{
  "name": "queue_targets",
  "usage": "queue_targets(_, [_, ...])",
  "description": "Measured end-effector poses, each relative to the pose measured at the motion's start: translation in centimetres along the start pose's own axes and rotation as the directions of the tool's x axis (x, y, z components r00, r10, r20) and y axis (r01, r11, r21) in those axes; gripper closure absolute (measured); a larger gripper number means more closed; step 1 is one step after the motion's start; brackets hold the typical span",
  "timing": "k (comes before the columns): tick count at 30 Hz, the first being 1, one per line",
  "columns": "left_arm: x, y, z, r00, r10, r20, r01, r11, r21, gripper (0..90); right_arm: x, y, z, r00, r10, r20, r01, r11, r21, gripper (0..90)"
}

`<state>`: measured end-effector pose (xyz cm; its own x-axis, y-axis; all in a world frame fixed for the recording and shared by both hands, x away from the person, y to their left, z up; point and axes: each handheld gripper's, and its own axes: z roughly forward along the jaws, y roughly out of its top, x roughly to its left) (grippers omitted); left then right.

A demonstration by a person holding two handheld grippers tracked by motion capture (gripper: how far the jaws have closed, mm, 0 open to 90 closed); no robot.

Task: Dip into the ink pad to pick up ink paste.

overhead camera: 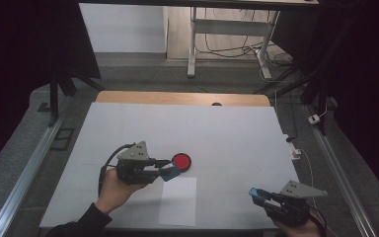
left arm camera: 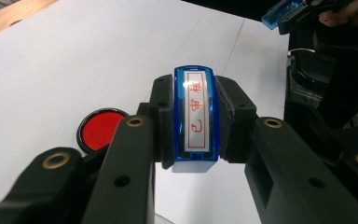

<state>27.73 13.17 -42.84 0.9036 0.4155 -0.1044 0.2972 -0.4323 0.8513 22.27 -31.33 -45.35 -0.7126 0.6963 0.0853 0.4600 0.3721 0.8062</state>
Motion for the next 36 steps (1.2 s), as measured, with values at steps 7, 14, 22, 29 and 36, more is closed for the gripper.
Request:
queue_targets(7, [0.6, 0.1, 0.3, 0.9998, -0.015, -0.009, 0.015, 0.9998, 0.01, 69.9, 0.1, 0.0, 0.1, 1.0, -0.009, 0.0, 0.009, 1.0, 0.016, 68.2])
queue_targets(14, [1.2, 0.4, 1.1, 0.9974, -0.055, -0.047, 0.057, 0.9975, 0.042, 69.9, 0.1, 0.0, 0.1, 0.9999, -0.013, -0.005, 0.013, 1.0, 0.02, 68.2])
queue_targets(22, [2.1, 0.8, 2.0, 0.9971, -0.042, -0.063, 0.046, 0.9974, 0.057, 69.9, 0.1, 0.0, 0.1, 0.9999, -0.011, -0.012, 0.012, 1.0, 0.021, 68.2])
queue_targets(29, [3.0, 1.0, 3.4, 0.9963, -0.045, -0.073, 0.051, 0.9954, 0.081, 69.9, 0.1, -0.1, -0.1, 0.9999, -0.004, -0.016, 0.004, 1.0, 0.012, 68.2])
queue_targets(36, [4.4, 1.5, 5.0, 0.994, -0.045, -0.1, 0.056, 0.9922, 0.111, 70.0, 0.0, -0.1, -0.2, 0.9998, 0.002, -0.019, -0.002, 1.0, 0.009, 68.2])
